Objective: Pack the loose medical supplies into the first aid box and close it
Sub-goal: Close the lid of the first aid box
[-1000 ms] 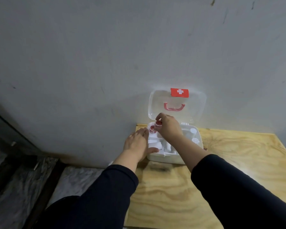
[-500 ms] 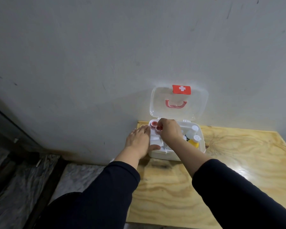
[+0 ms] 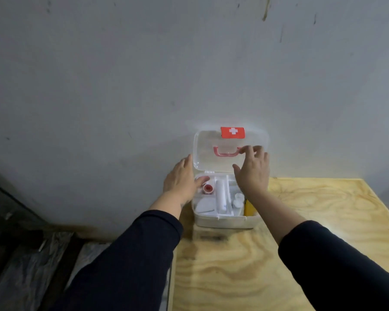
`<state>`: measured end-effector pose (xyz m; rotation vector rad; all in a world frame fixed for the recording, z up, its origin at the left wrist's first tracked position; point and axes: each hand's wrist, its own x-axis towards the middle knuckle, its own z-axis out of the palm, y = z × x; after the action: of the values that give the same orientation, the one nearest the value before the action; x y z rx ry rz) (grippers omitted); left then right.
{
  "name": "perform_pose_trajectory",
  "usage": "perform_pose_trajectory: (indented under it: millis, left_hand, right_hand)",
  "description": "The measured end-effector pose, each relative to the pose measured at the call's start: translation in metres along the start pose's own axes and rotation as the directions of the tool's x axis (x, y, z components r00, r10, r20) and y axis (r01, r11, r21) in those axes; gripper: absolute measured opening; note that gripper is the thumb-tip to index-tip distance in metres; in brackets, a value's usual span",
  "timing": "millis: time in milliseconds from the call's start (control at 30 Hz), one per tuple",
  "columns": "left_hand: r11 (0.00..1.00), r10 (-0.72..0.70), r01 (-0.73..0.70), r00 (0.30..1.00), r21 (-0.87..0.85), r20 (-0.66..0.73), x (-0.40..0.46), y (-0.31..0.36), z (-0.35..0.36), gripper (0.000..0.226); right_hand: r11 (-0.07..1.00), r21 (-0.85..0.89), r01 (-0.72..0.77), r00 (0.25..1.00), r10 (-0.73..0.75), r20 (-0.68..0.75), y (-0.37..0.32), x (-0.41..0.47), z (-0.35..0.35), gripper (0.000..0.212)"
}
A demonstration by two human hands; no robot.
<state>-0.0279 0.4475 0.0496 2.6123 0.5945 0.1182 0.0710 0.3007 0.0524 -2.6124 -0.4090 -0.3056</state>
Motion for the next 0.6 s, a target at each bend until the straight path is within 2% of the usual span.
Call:
perform_pose_trajectory:
  millis: [67, 167, 300, 467, 600]
  left_hand:
    - [1.000, 0.023, -0.023, 0.996, -0.009, -0.082, 0.018, 0.010, -0.011, 0.086]
    - [0.998, 0.060, -0.060, 0.991, 0.001, -0.122, 0.043, 0.026, -0.023, 0.082]
    - [0.998, 0.054, -0.050, 0.991, 0.040, -0.121, 0.056, 0.042, -0.024, 0.078]
    - [0.996, 0.075, -0.067, 0.987, 0.061, -0.141, 0.038, 0.043, -0.023, 0.076]
    - [0.991, 0.112, -0.096, 0.979, 0.098, -0.172, -0.001, 0.043, -0.019, 0.073]
  right_hand:
    - [0.997, -0.055, -0.059, 0.995, 0.054, -0.079, 0.005, 0.017, -0.012, 0.053]
    - [0.993, 0.004, -0.116, 0.993, 0.116, -0.018, 0.006, 0.045, -0.022, 0.063]
    - [0.979, 0.158, -0.131, 0.988, 0.116, 0.100, 0.003, 0.065, -0.025, 0.054]
    - [0.967, 0.213, -0.139, 0.990, 0.128, 0.063, 0.004, 0.048, -0.032, 0.051]
    - [0.969, 0.238, -0.070, 0.997, 0.064, 0.031, 0.012, 0.010, -0.041, 0.053]
